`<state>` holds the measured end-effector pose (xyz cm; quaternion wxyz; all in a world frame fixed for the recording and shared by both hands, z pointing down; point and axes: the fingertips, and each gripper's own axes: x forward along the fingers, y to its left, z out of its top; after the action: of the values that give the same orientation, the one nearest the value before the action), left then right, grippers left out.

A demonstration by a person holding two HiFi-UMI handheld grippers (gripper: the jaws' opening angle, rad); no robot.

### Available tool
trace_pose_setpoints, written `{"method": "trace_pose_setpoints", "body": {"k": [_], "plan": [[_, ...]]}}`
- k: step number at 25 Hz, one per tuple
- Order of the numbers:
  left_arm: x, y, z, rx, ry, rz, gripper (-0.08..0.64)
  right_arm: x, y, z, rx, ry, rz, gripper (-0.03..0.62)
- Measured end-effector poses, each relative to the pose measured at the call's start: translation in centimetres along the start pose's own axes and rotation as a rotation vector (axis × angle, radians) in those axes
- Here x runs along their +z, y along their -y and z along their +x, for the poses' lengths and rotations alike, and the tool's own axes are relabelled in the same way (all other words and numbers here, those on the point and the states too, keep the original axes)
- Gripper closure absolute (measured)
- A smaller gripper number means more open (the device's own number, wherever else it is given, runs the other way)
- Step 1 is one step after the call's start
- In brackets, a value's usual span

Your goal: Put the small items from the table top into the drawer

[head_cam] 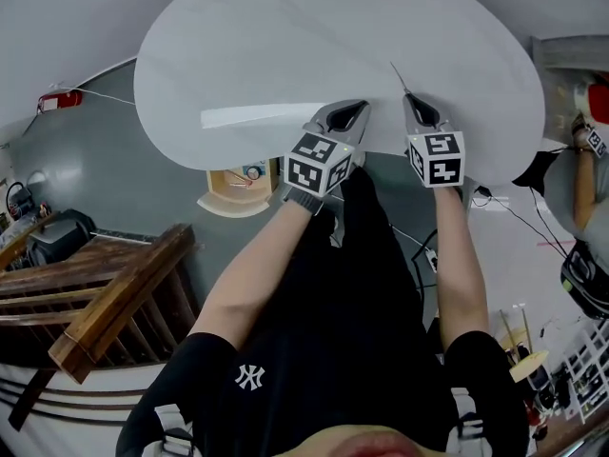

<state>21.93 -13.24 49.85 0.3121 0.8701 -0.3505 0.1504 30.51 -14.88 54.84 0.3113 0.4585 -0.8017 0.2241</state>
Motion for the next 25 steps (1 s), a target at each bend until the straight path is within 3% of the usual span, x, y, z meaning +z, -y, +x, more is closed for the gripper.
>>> {"method": "trace_pose_setpoints", "body": {"k": [12, 25], "plan": [[-3.7, -3.2, -10.3, 0.109, 0.054, -0.031, 0.56, 1.6, -12.4, 0.1, 0.123, 0.043, -0.078, 0.566], [-9.3, -5.7, -21.0, 0.251, 0.129, -0.113, 0.56, -0.2, -27.2, -0.3, 0.292, 0.044, -0.201, 0.566]]}}
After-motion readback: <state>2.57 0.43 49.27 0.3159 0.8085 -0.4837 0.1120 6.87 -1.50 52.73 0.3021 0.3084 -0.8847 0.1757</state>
